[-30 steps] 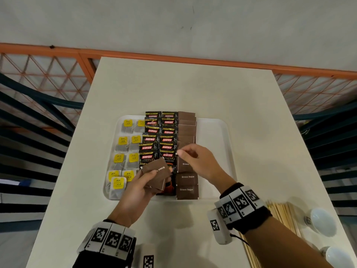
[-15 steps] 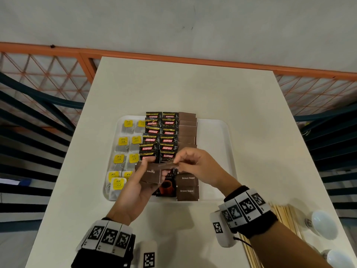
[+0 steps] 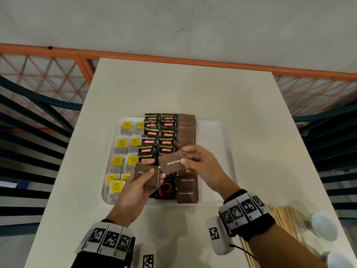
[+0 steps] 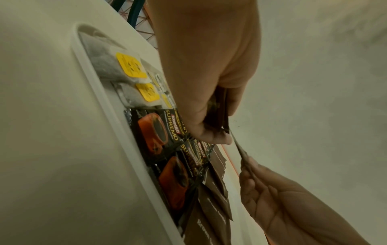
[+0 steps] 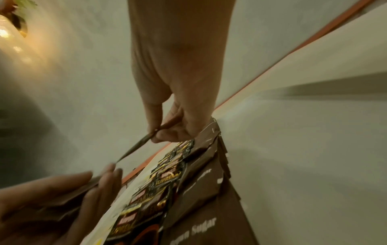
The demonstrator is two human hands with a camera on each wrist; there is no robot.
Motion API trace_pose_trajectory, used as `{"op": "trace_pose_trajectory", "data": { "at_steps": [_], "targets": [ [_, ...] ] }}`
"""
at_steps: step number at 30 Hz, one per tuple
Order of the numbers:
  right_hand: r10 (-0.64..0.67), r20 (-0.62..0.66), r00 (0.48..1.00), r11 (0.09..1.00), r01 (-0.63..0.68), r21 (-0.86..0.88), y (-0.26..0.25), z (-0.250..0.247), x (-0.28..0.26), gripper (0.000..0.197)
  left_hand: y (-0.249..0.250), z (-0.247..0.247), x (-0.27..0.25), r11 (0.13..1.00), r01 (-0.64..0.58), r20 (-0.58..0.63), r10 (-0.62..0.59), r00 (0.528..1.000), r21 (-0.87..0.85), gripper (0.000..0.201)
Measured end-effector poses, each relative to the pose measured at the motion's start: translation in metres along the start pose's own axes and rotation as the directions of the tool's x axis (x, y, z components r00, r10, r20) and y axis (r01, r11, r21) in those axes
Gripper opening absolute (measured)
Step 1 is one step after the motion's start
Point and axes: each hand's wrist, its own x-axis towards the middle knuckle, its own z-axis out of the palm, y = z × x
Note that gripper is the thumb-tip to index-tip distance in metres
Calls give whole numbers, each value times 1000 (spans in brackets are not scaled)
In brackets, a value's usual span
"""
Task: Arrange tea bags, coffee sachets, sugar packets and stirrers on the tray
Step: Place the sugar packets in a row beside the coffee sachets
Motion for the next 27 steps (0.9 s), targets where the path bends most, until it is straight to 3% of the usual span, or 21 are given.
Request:
{"op": "trace_pose_trajectory", "data": {
  "at_steps": [3, 6, 11, 19, 23, 25, 27],
  "targets": [
    [61, -220, 974, 994, -38, 105, -1, -12, 16, 19, 3, -1, -2, 998, 24, -13, -23, 1000, 64, 28],
    [106, -365, 925, 992, -73, 103, 2, -20, 32, 18, 3, -1, -1, 994, 25, -32, -21, 999, 105, 30],
    [117, -448, 886, 993, -103, 57, 10, -21, 51, 21, 0, 2, 1, 992, 28, -33, -24, 999, 124, 32],
    [-13, -497, 868, 965, -120, -234, 8, -16, 48, 19, 2, 6, 5, 997, 17, 20, -19, 1000, 81, 34],
    [-111, -388, 915, 924, -49, -380, -3, -6, 33, 11, 8, 8, 5, 999, 34, 89, -34, 995, -5, 39],
    [-91, -185, 978, 902, 2, -432, -11, 5, 20, 18, 9, 9, 5, 1000, 26, 111, -25, 994, -5, 42],
    [-24, 34, 999, 891, 36, -452, -15, 15, 8, 29, 9, 11, 6, 1000, 5, 113, -8, 994, 25, 43]
  ]
}}
